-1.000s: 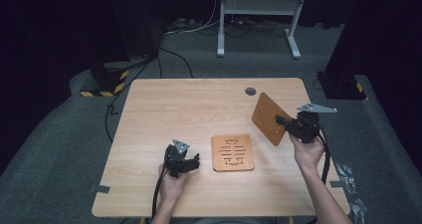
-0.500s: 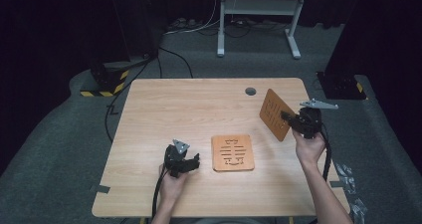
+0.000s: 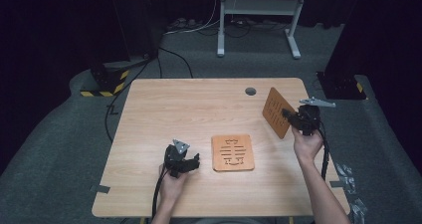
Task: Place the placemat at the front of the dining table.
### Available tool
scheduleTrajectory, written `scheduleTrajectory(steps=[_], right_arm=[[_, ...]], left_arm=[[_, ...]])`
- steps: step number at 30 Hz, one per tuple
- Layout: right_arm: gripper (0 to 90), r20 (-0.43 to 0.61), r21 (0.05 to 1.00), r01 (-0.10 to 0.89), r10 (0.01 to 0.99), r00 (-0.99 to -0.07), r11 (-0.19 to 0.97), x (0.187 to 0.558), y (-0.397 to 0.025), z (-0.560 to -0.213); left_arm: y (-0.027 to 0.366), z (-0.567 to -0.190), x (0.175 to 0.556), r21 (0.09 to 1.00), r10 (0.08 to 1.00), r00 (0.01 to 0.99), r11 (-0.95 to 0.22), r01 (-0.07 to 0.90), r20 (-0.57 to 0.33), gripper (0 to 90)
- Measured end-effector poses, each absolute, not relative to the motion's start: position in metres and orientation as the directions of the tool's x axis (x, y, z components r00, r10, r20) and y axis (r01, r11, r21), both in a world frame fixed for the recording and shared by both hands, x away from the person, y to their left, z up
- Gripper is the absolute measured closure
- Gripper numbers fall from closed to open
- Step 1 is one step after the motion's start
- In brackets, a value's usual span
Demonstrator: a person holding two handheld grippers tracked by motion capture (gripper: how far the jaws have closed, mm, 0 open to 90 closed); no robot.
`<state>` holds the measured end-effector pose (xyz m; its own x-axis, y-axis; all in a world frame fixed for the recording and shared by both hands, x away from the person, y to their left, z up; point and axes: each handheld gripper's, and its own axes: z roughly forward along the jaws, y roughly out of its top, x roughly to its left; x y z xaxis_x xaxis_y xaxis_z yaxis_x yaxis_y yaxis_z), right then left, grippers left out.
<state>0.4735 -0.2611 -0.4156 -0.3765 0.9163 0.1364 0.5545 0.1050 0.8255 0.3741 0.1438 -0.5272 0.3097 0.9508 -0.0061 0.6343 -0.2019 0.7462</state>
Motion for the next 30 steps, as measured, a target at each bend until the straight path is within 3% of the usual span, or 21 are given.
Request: scheduleTrajectory(steps=[20, 30], right_arm=[[86.3, 0.123, 0.819, 0.572, 0.961, -0.249, 0.044, 0.494, -0.271, -0.434], [84.3, 0.100, 0.803, 0.593, 0.968, -0.232, 0.059, 0.500, -0.271, -0.446]], left_arm=[[0.144, -0.527, 0.374, 0.746, 0.950, 0.312, -0.204, 0.634, -0.005, 23.9], [0.144, -0.527, 0.374, 0.747, 0.950, 0.312, -0.204, 0.633, -0.006, 23.9]])
